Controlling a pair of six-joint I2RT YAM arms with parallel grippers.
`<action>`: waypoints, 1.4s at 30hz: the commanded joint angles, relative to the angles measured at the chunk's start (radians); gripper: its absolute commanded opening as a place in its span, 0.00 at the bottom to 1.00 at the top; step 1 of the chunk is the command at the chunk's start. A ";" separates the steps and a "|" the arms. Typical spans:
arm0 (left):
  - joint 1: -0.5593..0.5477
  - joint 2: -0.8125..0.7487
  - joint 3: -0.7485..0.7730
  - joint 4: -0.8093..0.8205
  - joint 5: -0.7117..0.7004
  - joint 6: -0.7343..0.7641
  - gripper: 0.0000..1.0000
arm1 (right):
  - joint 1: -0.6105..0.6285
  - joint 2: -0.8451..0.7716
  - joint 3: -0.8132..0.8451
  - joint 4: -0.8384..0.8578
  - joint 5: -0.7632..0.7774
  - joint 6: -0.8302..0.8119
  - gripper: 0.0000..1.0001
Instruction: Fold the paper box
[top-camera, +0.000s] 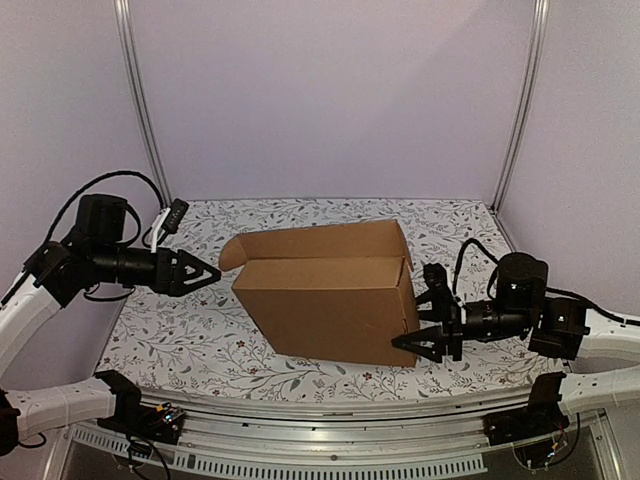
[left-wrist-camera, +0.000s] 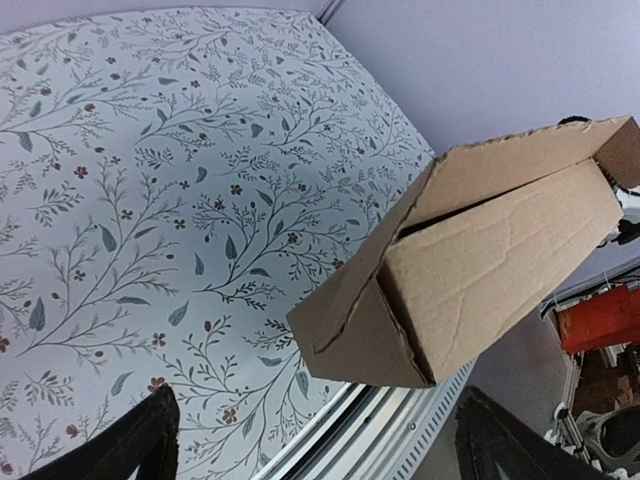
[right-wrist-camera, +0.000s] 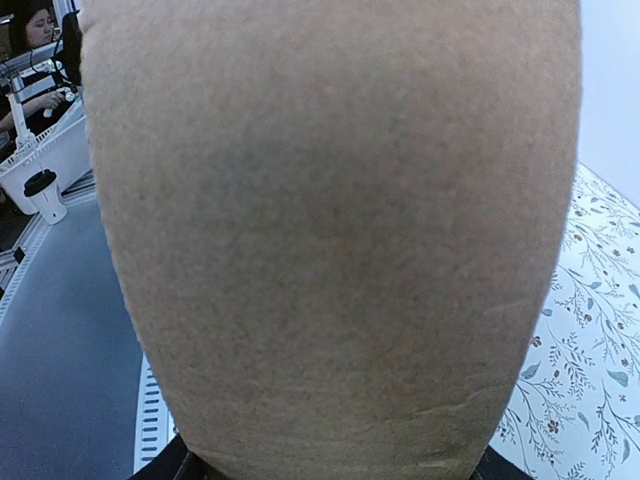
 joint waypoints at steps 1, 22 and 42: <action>0.010 0.006 -0.005 0.008 0.086 0.009 0.88 | -0.011 -0.042 -0.020 0.064 -0.028 0.058 0.20; 0.005 0.138 0.109 0.103 0.176 0.022 0.31 | -0.011 -0.044 -0.027 0.064 -0.075 0.093 0.20; -0.053 0.222 0.231 0.032 0.193 -0.046 0.00 | 0.035 -0.027 0.002 -0.028 0.062 -0.213 0.02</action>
